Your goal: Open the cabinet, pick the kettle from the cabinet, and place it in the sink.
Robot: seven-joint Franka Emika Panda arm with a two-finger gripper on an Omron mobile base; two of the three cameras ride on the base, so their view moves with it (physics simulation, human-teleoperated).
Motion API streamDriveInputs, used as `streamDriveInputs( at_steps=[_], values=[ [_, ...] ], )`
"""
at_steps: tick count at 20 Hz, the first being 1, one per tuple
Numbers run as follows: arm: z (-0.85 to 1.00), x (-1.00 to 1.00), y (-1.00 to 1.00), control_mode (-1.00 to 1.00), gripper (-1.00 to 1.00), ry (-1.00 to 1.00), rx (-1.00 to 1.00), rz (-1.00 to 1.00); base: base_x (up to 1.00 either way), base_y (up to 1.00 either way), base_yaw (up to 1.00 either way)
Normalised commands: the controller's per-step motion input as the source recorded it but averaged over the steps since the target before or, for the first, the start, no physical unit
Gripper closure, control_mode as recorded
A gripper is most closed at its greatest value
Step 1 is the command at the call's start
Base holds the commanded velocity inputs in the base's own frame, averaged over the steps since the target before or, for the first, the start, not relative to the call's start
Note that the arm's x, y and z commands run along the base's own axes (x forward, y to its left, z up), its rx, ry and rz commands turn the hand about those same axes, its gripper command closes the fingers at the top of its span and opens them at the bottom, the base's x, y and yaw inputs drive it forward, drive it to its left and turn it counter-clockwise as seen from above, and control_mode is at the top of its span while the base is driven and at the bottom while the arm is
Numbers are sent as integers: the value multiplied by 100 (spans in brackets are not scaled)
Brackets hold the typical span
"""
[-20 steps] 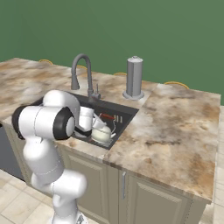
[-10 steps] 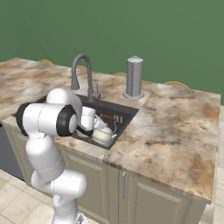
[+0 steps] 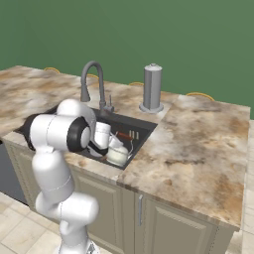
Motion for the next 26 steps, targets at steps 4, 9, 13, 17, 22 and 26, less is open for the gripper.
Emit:
streamDriveInputs(
  at_steps=[4, 9, 13, 17, 22, 26],
  values=[
    [-26, 0, -1, -100, 100, 0, 6, 0, 0, 0, 0],
    [-28, 0, -2, -100, 100, 0, 8, 0, 0, 0, 0],
    [-24, 2, -6, -100, 100, 0, 8, 0, 0, 0, 0],
    [-23, 4, -8, -100, 100, -1, 5, 0, 0, 0, 0],
    [-17, 10, -7, -100, 100, -6, 1, 0, 0, 0, 0],
    [-13, 15, -2, -100, 100, -11, 0, 0, 0, 0, 0]
  ],
)
